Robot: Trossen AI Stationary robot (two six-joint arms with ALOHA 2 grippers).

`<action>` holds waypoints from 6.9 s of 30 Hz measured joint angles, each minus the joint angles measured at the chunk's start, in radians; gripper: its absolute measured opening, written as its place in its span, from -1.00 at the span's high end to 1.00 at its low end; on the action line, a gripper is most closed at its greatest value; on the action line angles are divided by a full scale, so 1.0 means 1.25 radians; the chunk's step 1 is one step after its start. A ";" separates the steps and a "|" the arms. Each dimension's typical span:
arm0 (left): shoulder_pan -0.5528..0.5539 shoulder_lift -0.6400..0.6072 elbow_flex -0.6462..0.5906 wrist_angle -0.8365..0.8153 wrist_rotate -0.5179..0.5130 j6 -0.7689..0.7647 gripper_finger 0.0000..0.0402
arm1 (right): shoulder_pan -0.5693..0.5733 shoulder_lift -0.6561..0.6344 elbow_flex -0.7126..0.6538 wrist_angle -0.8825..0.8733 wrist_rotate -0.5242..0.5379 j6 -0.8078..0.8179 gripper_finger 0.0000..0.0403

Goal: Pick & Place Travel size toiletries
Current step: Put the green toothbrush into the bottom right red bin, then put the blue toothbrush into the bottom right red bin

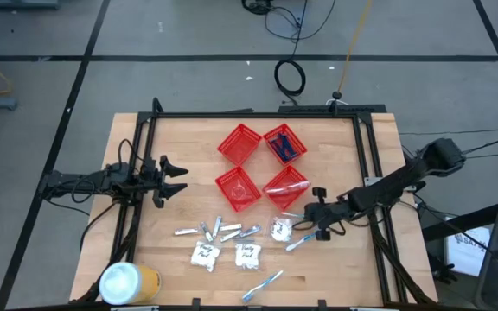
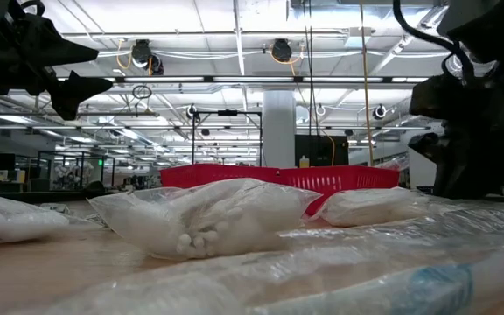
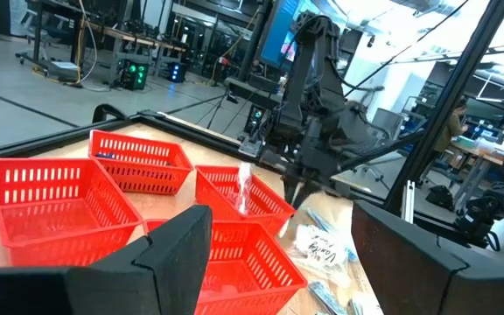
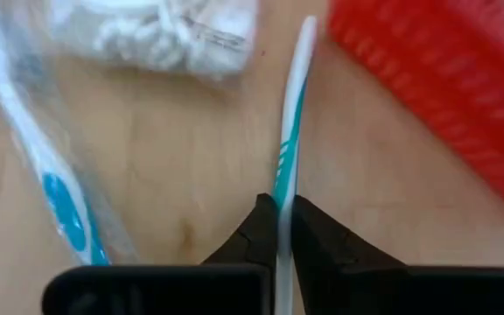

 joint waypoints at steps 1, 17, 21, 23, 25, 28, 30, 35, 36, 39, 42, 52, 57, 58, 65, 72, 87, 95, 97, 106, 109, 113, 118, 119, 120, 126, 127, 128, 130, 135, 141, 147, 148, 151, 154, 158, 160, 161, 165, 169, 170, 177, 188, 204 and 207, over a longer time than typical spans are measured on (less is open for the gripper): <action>0.000 0.000 0.000 0.000 0.000 0.000 -0.35 | -0.001 -0.027 0.000 -0.008 0.000 -0.002 0.95; 0.000 0.000 0.000 0.000 0.000 0.000 -0.35 | -0.041 -0.327 0.005 -0.081 0.064 -0.142 0.95; 0.000 0.000 0.000 0.000 0.000 0.000 -0.35 | -0.105 -0.337 0.005 -0.028 0.021 -0.256 0.95; 0.000 0.000 0.000 0.000 0.000 0.000 -0.35 | -0.150 -0.324 0.006 0.033 -0.018 -0.309 0.95; 0.000 0.000 0.000 0.000 0.000 0.000 -0.35 | -0.200 -0.300 0.006 0.083 -0.063 -0.353 0.95; 0.000 0.000 0.000 0.000 0.000 0.000 -0.35 | -0.272 -0.241 0.006 0.141 -0.144 -0.427 0.95; 0.000 0.000 0.000 0.000 0.000 0.000 -0.35 | -0.311 -0.194 0.006 0.173 -0.171 -0.468 0.95; 0.000 0.000 0.000 0.000 0.000 0.000 -0.35 | -0.377 -0.103 0.006 0.226 -0.206 -0.536 0.95; 0.000 0.000 0.000 0.000 0.000 0.000 -0.35 | -0.385 -0.091 0.006 0.244 -0.208 -0.539 0.95; 0.000 0.000 0.000 0.000 0.000 0.000 -0.35 | -0.400 -0.066 0.006 0.294 -0.247 -0.535 0.95; 0.000 0.000 0.000 0.000 0.000 0.000 -0.35 | -0.403 -0.042 0.006 0.359 -0.297 -0.513 0.95; 0.000 0.000 0.000 0.000 0.000 0.000 -0.35 | -0.403 0.083 0.007 0.408 -0.313 -0.515 0.95; 0.000 0.000 0.000 0.000 0.000 0.000 -0.35 | -0.403 0.102 0.007 0.423 -0.309 -0.533 0.92; 0.000 0.000 0.000 0.000 0.000 0.000 -0.35 | -0.403 0.102 0.007 0.422 -0.309 -0.533 0.91; 0.000 0.000 0.000 0.000 0.000 0.000 -0.35 | -0.403 0.102 0.007 0.421 -0.307 -0.528 0.74; 0.000 0.000 0.000 0.000 0.000 0.000 -0.35 | -0.401 0.086 0.007 0.421 -0.262 -0.532 0.51; 0.000 0.000 0.000 0.000 0.000 0.000 -0.35 | -0.116 -0.167 0.007 0.354 -0.241 -0.408 0.30; 0.000 0.000 0.000 0.000 0.000 0.000 -0.35 | 0.170 -0.090 0.006 0.240 -0.012 -0.211 -0.01; 0.000 0.000 0.000 0.000 0.000 0.000 -0.35 | 0.203 -0.052 0.006 0.240 0.035 -0.181 -0.06; 0.000 0.000 0.000 0.000 0.000 0.000 -0.35 | 0.192 0.085 0.006 0.260 0.040 -0.136 -0.08; 0.000 0.000 0.000 0.000 0.000 0.000 -0.35 | 0.181 0.114 0.006 0.281 -0.017 -0.130 -0.07; 0.000 0.000 0.000 0.000 0.000 0.000 -0.35 | 0.178 0.142 0.007 0.267 -0.019 -0.119 -0.04; 0.000 0.000 0.000 0.000 0.000 0.000 -0.35 | 0.174 0.152 0.009 0.222 -0.016 -0.118 0.09; 0.000 0.000 0.000 0.000 0.000 0.000 -0.35 | 0.172 0.152 0.009 0.218 -0.017 -0.118 0.14; 0.000 0.000 0.000 0.000 0.000 0.000 -0.35 | 0.169 0.152 0.009 0.218 -0.018 -0.118 0.20; 0.000 0.000 0.000 0.000 0.000 0.000 -0.35 | 0.151 0.151 0.008 0.217 -0.067 -0.126 0.70; 0.000 0.000 0.000 0.000 0.000 0.000 -0.35 | 0.147 0.151 0.008 0.221 -0.081 -0.128 0.79; 0.000 0.000 0.000 0.000 0.000 0.000 -0.35 | 0.144 0.151 0.008 0.230 -0.089 -0.127 0.87; 0.000 0.000 0.000 0.000 0.000 0.000 -0.35 | 0.139 0.146 0.012 0.236 -0.104 -0.127 0.93; 0.000 0.000 0.000 0.000 0.000 0.000 -0.35 | 0.122 0.087 0.057 0.203 -0.102 -0.167 0.89; 0.000 0.000 0.000 -0.001 0.000 0.000 -0.35 | 0.059 -0.032 0.112 0.177 -0.102 -0.279 0.94; 0.000 0.000 0.000 0.001 0.000 0.000 -0.35 | -0.066 -0.115 0.131 0.262 -0.105 -0.373 0.94; 0.000 0.000 0.000 0.000 0.000 0.000 -0.35 | -0.092 -0.117 0.131 0.291 -0.114 -0.374 0.94; 0.000 0.000 0.000 0.000 0.000 0.000 -0.35 | -0.164 -0.104 0.128 0.377 -0.205 -0.361 0.94; 0.000 0.000 0.000 0.000 0.000 0.000 -0.35 | -0.217 -0.063 0.116 0.432 -0.266 -0.352 0.94; 0.000 0.000 0.000 0.000 0.000 0.000 -0.35 | -0.251 0.003 0.115 0.447 -0.268 -0.340 0.94; 0.000 0.000 0.000 0.000 0.000 0.000 -0.35 | -0.257 0.040 0.115 0.467 -0.268 -0.332 0.94; 0.000 0.000 0.000 0.000 0.000 0.000 -0.35 | -0.259 0.056 0.115 0.472 -0.268 -0.333 0.94; 0.000 0.000 0.000 0.000 0.000 0.000 -0.35 | -0.268 0.115 0.115 0.516 -0.266 -0.328 0.94; 0.000 0.000 0.000 0.000 0.000 0.000 -0.35 | -0.268 0.157 0.115 0.548 -0.264 -0.324 0.94; 0.000 0.000 0.000 0.000 0.000 0.000 -0.35 | -0.267 0.160 0.115 0.546 -0.257 -0.330 0.94; 0.000 0.000 0.000 0.000 0.000 0.000 -0.35 | -0.281 0.160 0.115 0.510 -0.180 -0.340 0.94; 0.000 0.000 0.000 0.000 0.000 0.000 -0.35 | -0.322 0.160 0.065 0.529 -0.185 -0.303 0.94; 0.000 0.000 0.000 0.000 0.000 0.000 -0.35 | -0.335 0.160 -0.010 0.554 -0.113 -0.264 0.93; 0.000 0.000 0.000 0.000 0.000 0.000 -0.35 | -0.335 0.160 -0.010 0.552 -0.098 -0.264 0.89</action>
